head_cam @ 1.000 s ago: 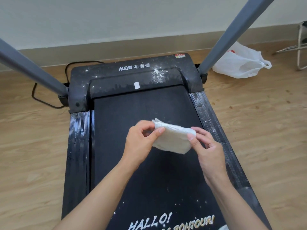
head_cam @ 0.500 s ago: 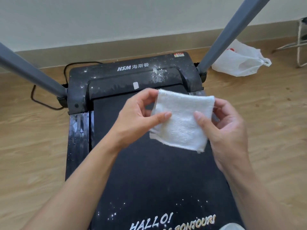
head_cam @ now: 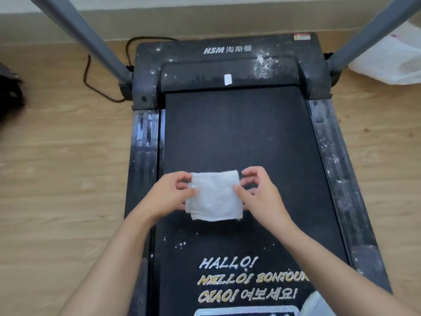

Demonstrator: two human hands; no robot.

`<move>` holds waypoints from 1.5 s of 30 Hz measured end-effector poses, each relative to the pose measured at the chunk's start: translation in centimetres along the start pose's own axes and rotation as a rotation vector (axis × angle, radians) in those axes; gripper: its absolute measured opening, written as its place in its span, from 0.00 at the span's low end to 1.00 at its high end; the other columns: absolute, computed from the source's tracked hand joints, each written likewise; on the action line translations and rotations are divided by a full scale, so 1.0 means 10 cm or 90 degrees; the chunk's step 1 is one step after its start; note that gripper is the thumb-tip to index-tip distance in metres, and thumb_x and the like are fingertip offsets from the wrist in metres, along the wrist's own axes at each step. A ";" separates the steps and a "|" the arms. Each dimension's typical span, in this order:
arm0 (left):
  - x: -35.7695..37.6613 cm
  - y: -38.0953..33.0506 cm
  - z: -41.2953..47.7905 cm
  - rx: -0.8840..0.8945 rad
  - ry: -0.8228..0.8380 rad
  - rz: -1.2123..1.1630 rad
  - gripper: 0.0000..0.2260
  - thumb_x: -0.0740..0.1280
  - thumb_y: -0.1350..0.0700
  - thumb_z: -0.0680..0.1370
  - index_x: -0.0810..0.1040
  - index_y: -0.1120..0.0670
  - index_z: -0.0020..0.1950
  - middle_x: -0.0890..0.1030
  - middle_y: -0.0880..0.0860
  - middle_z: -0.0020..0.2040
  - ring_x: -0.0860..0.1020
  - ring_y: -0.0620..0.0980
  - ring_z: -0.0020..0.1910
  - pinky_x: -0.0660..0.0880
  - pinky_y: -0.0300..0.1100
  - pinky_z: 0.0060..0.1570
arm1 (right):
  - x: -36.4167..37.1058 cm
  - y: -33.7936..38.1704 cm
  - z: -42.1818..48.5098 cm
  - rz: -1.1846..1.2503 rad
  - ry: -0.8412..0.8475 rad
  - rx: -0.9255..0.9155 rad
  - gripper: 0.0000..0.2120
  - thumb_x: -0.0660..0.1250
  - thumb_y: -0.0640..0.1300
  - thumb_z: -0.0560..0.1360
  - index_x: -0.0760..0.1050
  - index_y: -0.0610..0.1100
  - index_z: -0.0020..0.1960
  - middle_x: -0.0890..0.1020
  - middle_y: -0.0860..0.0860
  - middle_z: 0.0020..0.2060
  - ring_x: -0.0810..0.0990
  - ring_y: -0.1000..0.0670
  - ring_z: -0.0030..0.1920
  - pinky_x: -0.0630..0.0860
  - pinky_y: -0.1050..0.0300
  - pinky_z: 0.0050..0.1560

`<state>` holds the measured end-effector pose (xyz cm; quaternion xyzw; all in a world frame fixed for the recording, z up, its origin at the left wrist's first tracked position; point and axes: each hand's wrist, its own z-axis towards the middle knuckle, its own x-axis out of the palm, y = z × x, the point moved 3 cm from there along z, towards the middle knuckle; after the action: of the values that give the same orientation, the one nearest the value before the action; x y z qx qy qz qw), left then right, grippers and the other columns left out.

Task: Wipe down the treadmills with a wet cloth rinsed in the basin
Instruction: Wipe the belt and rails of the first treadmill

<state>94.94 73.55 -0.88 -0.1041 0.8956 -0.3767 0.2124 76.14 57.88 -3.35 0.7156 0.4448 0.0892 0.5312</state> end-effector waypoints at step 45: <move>-0.61 0.42 0.24 -0.115 -0.074 0.663 0.75 0.87 0.47 0.58 0.31 0.59 0.82 0.30 0.57 0.82 0.34 0.55 0.82 0.44 0.48 0.81 | 1.31 -0.31 0.14 -0.674 0.124 -0.384 0.38 0.46 0.65 0.84 0.48 0.44 0.86 0.49 0.45 0.86 0.45 0.45 0.86 0.43 0.46 0.84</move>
<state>101.38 77.07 -3.50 0.3156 0.8443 -0.1364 0.4110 82.96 66.66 -11.06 0.2046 0.7411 0.0000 0.6394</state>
